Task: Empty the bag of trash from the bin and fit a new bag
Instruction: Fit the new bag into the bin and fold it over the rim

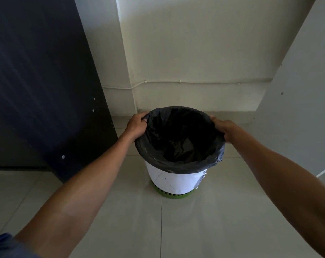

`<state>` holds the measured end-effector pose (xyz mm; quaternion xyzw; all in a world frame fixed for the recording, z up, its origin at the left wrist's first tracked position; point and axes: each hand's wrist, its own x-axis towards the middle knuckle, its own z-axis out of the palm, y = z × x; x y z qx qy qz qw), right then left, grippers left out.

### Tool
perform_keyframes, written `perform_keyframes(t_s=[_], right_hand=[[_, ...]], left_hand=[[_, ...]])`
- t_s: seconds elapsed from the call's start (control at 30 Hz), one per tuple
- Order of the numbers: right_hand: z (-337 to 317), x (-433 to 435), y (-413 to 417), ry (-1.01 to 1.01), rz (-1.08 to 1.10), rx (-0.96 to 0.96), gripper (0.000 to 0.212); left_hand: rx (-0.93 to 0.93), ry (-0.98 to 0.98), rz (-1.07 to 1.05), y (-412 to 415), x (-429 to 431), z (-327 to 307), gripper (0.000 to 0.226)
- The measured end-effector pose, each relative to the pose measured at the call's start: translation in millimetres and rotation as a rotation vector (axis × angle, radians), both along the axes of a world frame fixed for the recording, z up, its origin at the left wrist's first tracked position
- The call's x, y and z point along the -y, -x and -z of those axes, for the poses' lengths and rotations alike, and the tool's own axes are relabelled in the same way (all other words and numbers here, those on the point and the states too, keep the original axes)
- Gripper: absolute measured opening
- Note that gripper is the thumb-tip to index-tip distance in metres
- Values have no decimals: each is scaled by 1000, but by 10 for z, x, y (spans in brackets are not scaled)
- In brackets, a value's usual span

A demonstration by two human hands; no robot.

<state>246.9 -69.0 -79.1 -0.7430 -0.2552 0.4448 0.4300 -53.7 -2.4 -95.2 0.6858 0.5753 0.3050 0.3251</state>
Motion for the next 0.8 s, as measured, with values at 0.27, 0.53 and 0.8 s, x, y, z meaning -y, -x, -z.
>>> perform_keyframes(t_s=[0.27,0.53,0.8], right_hand=[[-1,-101,-22,-34,-26,80,26],[75,-117,21,-77,-245,583,56],[16,-139,-8,-139,-358,670,53]], left_hand=[[38,75,-109,-112,-49,-108,31],[-170,-37,-39,-117,1,-107,49],[-284,-13,239,22,-94,-81,54]])
